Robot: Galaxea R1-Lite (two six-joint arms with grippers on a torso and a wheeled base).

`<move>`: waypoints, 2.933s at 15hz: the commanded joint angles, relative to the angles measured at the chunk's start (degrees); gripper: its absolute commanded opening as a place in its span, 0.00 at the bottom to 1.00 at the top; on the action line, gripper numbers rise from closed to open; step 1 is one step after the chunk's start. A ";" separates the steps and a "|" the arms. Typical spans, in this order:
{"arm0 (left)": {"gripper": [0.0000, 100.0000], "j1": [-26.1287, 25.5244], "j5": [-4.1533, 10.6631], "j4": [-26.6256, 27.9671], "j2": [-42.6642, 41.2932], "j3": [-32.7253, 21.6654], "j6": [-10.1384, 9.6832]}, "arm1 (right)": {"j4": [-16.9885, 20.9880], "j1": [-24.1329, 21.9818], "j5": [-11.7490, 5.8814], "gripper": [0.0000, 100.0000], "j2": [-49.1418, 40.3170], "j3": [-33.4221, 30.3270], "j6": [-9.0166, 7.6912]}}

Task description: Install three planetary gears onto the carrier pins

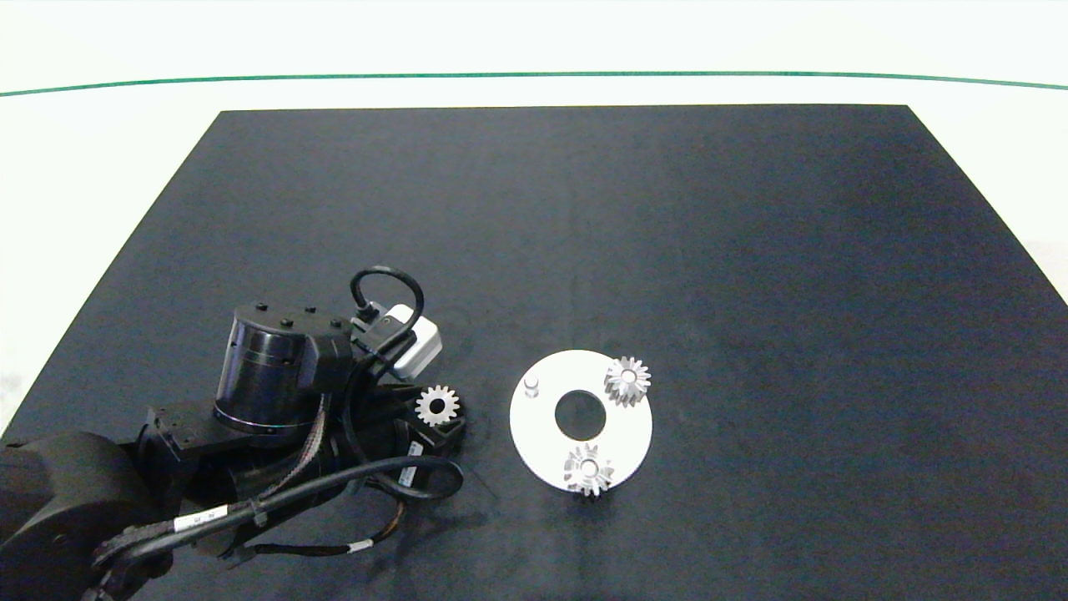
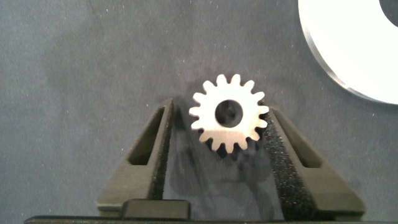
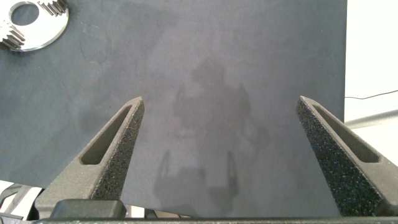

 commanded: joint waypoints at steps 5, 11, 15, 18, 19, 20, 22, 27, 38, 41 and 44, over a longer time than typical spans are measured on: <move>0.38 0.02 0.09 -0.52 0.06 -0.03 0.07 | 0.16 0.21 -0.12 1.00 0.41 -0.04 -0.08; 0.26 -0.07 0.09 -0.43 -0.03 0.06 0.16 | 0.16 0.21 -0.12 1.00 0.41 0.04 -0.08; 0.19 -0.16 0.09 -0.43 0.06 -0.20 0.51 | 0.16 0.21 -0.12 1.00 0.41 -0.04 -0.08; 0.13 -0.07 0.09 -0.34 -0.11 -0.38 0.51 | 0.16 0.21 -0.12 1.00 0.32 -0.04 -0.08; 0.11 -0.07 0.09 -0.34 -0.20 -0.20 0.51 | 0.16 0.21 -0.12 1.00 0.32 -0.04 -0.08; 0.08 -0.07 0.09 -0.34 -0.11 -0.20 0.51 | 0.16 0.30 -0.12 1.00 0.41 -0.04 -0.08; 0.05 -0.07 0.09 -0.25 -0.47 -0.12 0.42 | 0.08 0.21 -0.12 1.00 0.32 -0.04 -0.08; 0.01 -1.65 0.00 0.36 -4.07 -0.91 0.33 | 0.16 0.21 -0.03 1.00 0.41 -0.04 -0.08; 0.01 -13.34 4.04 15.04 -3.63 -14.88 1.04 | -0.10 0.03 -0.03 1.00 0.85 -0.31 0.01; 0.01 -13.61 5.10 14.95 -1.08 -16.64 1.13 | -0.10 -0.14 -0.03 1.00 0.85 -0.66 -0.08; 0.01 -14.22 5.80 14.87 2.61 -19.63 1.39 | -0.01 -0.41 -0.03 1.00 1.11 -1.80 -0.08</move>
